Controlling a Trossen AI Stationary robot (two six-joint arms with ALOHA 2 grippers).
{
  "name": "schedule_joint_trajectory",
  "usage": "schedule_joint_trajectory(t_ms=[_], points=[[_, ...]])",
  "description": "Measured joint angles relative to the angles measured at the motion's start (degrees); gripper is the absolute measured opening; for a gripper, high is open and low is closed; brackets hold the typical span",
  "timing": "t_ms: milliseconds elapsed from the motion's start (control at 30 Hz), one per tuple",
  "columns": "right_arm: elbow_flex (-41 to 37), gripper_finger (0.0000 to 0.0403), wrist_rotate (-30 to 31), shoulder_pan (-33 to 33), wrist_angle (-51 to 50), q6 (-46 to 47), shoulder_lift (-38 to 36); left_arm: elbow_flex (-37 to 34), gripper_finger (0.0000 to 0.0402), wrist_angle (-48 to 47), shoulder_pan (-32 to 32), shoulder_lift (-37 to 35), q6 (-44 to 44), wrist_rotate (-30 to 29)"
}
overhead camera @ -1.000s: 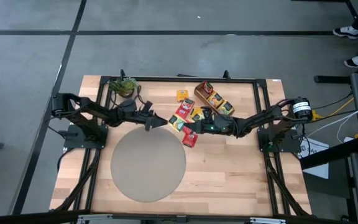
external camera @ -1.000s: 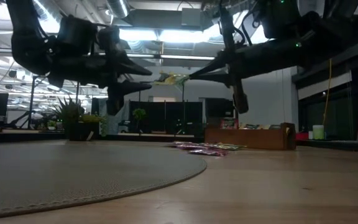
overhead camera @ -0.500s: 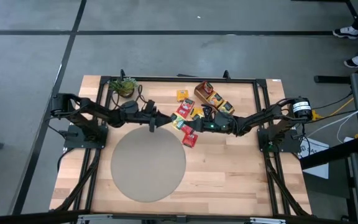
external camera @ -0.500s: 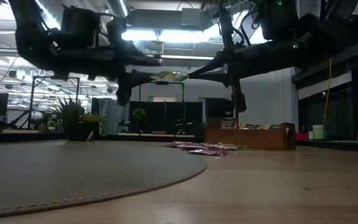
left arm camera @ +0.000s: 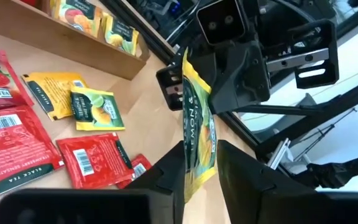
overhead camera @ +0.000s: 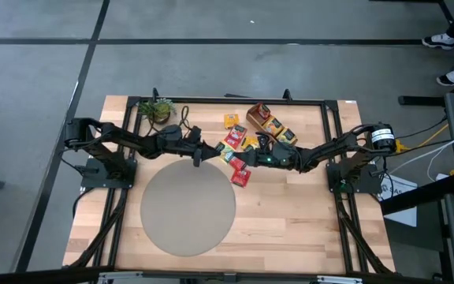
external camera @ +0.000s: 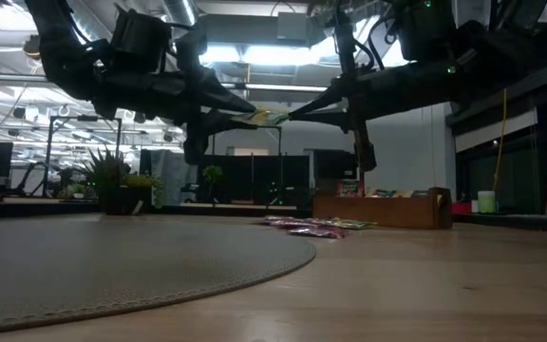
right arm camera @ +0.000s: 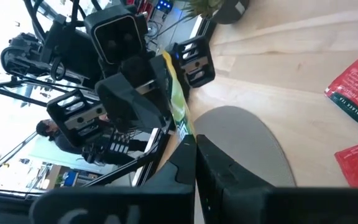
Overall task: Pick & Place Tea
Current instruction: Put the yellow tea bag into the bottom section of the wooden organizer
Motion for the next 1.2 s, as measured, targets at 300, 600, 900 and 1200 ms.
schedule_joint_trajectory(t_ms=[300,600,900,1200], points=[[0.0,0.0004,0.1,0.0,-0.3,-0.1,0.0,0.0,0.001,0.0,0.1,0.0,-0.4,-0.1],[0.1,0.002,-6.1,-0.3,-2.0,-5.2,0.0,0.1,0.0002,-2.4,0.5,0.0,-1.2,4.3],[0.1,0.0102,-16.5,-0.8,-7.0,-4.5,0.0,4.2,0.0002,-19.8,2.2,0.0,2.5,19.5],[2.3,0.0133,-16.9,-0.8,-7.1,-10.8,0.0,18.4,0.0002,-47.3,0.5,0.7,19.9,24.0]])
